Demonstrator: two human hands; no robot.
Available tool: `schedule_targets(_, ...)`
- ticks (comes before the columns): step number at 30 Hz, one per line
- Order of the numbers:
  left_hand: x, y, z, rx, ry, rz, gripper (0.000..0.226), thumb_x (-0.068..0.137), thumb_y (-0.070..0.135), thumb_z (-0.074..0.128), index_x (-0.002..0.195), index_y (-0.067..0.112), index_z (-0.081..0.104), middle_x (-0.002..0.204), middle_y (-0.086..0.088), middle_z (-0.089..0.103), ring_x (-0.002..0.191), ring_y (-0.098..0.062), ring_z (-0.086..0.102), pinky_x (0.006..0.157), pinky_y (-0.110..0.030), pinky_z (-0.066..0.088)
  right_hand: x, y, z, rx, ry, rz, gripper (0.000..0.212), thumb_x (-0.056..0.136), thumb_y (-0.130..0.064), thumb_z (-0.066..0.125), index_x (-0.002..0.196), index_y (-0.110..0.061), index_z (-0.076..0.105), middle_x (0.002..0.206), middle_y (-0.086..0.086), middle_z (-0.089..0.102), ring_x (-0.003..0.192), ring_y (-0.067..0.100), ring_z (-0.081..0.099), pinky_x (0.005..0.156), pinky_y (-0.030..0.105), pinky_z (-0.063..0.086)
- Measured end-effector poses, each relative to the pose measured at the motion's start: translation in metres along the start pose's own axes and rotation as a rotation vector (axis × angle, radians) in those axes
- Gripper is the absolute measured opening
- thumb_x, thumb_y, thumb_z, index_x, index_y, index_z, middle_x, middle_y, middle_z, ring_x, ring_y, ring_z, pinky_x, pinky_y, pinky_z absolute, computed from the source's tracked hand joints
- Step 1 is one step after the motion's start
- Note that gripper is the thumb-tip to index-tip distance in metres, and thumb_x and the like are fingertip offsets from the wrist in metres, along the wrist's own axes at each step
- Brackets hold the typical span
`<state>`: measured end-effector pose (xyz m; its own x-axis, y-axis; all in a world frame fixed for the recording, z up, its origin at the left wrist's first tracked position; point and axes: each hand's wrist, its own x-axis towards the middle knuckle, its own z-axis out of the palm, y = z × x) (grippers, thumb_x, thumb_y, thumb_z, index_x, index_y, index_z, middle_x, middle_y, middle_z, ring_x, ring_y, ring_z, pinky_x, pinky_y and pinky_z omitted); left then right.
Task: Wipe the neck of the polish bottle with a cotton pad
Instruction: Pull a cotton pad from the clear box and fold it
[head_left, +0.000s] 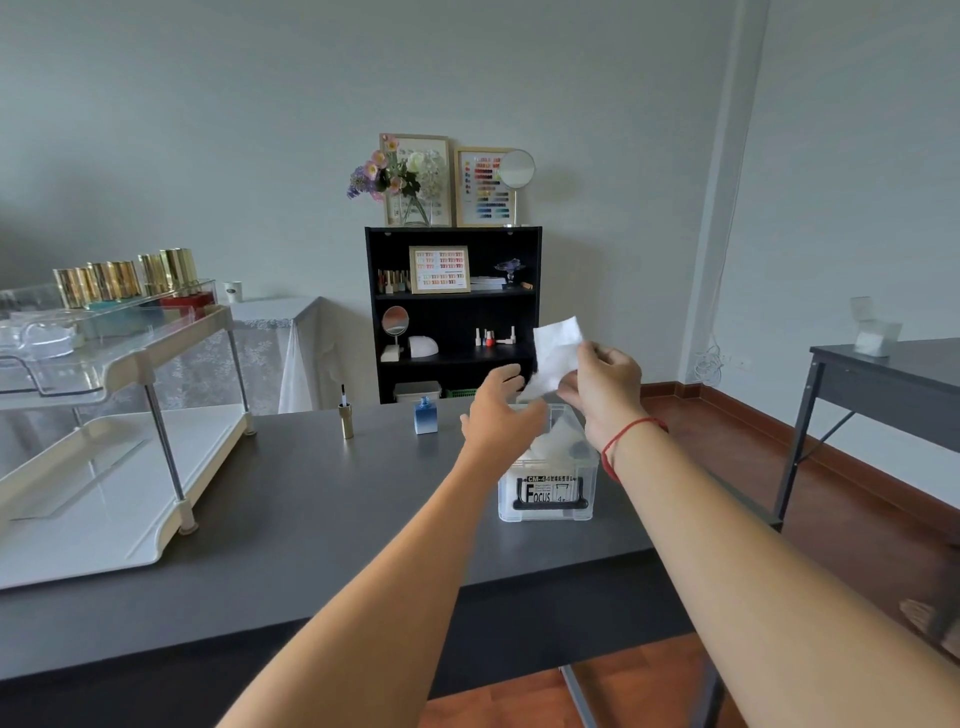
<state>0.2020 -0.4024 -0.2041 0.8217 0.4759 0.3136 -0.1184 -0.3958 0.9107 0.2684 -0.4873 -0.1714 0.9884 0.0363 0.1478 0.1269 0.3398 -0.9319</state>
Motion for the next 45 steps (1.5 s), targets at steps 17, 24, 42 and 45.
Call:
schedule_targets(17,0.013,0.003,-0.001,0.043,0.143,0.111,0.018,0.09,0.019,0.063,0.106,0.016,0.071,0.066,0.007,0.05,0.054,-0.003,0.044,0.068,-0.027,0.042,-0.005,0.02,-0.025,-0.406,-0.182,-0.149,0.019,0.091,-0.019,0.052,0.083,-0.014,0.069,0.079,0.004,0.069,0.068,0.014,0.066,0.059,0.022,0.05)
schedule_targets(24,0.012,0.006,0.004,-0.006,0.167,0.064,0.03,0.082,0.026,0.073,0.108,0.012,0.067,0.101,-0.004,0.068,0.086,-0.016,0.062,0.089,-0.04,0.054,-0.003,0.019,-0.032,-0.346,-0.217,-0.052,0.016,0.085,-0.028,0.066,0.096,-0.02,0.073,0.083,-0.003,0.074,0.075,0.012,0.07,0.061,0.029,0.058)
schedule_targets(42,0.006,0.015,0.038,-0.073,0.084,0.046,0.034,0.098,0.03,0.036,0.069,0.016,0.046,0.068,0.005,0.047,0.063,-0.015,0.043,0.067,-0.031,0.037,0.007,-0.009,-0.048,-0.288,-0.019,-0.133,0.016,0.086,-0.014,0.06,0.073,-0.017,0.069,0.099,0.023,0.071,0.082,0.027,0.065,0.074,0.03,0.049)
schedule_targets(45,0.011,0.028,0.022,-0.18,0.051,0.089,0.039,0.097,0.032,0.042,0.063,0.013,0.042,0.063,-0.006,0.039,0.062,-0.014,0.035,0.059,-0.027,0.029,0.005,-0.014,-0.038,-0.287,-0.122,-0.122,0.017,0.086,-0.016,0.062,0.072,-0.023,0.068,0.097,0.011,0.073,0.093,0.025,0.068,0.089,0.035,0.054)
